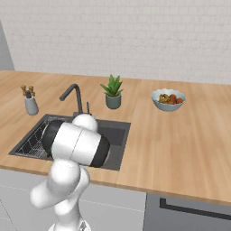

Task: Put the colander in the sink, put the apple, orange, peach in the colander, and turn on the sink faucet and pour water over the colander.

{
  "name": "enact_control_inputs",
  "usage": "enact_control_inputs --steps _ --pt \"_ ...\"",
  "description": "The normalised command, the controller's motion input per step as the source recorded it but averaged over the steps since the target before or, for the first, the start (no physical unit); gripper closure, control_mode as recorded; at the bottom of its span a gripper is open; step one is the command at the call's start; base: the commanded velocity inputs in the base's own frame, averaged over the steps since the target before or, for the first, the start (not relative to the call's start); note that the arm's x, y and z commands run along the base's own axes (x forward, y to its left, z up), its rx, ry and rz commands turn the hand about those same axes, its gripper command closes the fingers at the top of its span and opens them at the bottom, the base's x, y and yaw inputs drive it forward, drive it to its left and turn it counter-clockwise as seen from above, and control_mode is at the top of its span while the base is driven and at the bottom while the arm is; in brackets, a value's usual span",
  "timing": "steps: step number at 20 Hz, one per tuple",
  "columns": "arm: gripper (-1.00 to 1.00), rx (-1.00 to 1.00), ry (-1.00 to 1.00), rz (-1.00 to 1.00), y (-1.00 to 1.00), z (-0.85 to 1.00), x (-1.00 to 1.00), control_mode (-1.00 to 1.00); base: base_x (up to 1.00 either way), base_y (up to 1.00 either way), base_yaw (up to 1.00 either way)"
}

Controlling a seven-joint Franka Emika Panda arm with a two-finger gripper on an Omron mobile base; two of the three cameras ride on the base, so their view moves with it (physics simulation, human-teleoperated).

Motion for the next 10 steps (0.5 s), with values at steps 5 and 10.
enact_control_inputs --steps 5,10 --pt "1.0 0.0 -0.02 0.04 0.21 -0.41 0.85 -1.0 0.0 0.0 0.0" --pt "1.0 0.0 0.01 0.0 -0.02 -0.47 0.7 -1.0 0.0 0.0 0.0"
